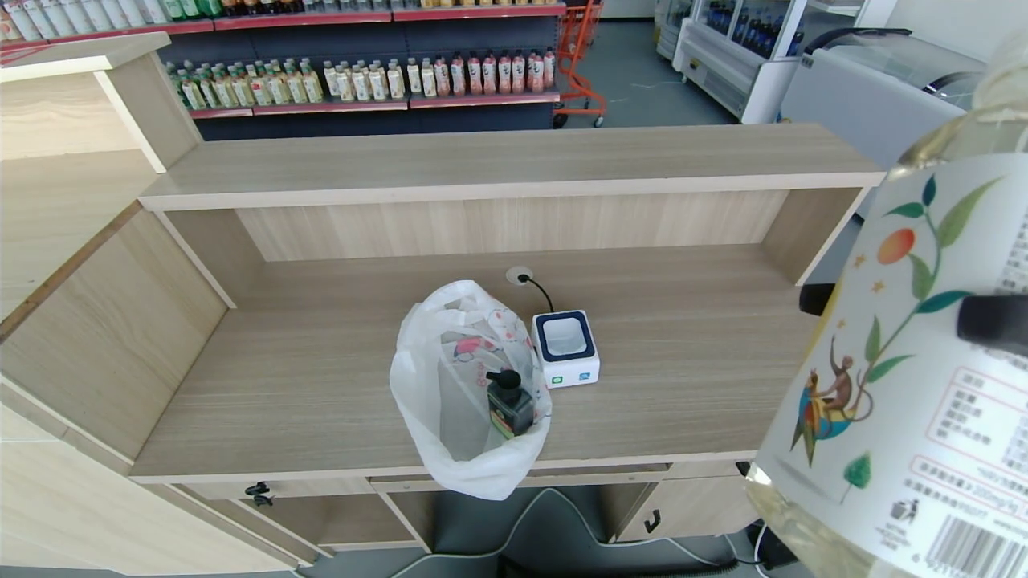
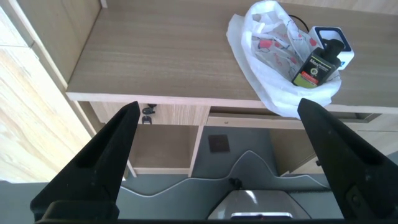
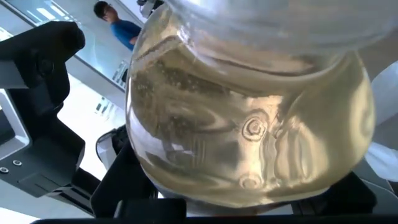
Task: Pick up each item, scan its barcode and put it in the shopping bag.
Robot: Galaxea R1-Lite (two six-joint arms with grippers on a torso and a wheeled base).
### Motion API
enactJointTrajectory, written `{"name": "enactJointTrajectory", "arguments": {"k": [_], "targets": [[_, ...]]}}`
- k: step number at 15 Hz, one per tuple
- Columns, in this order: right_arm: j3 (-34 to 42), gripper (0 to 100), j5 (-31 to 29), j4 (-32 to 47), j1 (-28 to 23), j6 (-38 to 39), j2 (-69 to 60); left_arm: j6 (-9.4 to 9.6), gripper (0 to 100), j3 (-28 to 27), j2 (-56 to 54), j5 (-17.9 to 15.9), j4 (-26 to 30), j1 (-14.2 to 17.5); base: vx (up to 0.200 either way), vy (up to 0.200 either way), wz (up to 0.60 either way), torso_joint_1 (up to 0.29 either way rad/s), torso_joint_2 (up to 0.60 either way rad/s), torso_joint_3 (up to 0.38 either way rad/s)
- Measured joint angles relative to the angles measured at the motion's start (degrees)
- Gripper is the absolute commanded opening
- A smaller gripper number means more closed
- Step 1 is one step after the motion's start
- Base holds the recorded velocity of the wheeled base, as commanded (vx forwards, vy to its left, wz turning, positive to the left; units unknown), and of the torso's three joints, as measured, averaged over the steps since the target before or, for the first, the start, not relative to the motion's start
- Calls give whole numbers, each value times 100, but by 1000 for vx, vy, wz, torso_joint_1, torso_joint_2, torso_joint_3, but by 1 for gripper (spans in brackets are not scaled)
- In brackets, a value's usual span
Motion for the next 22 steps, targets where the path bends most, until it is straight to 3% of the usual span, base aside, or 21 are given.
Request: {"name": "enactJointTrajectory", "arguments": {"k": [18, 22], "targets": [[85, 0, -30, 6, 178, -41, -78, 0, 100, 0, 2, 0, -2, 0, 0, 0, 0, 0, 0, 0], [133, 0, -44, -5, -235, -775, -11, 0, 100, 0, 2, 0, 0, 0, 0, 0, 0, 0, 0, 0]]}}
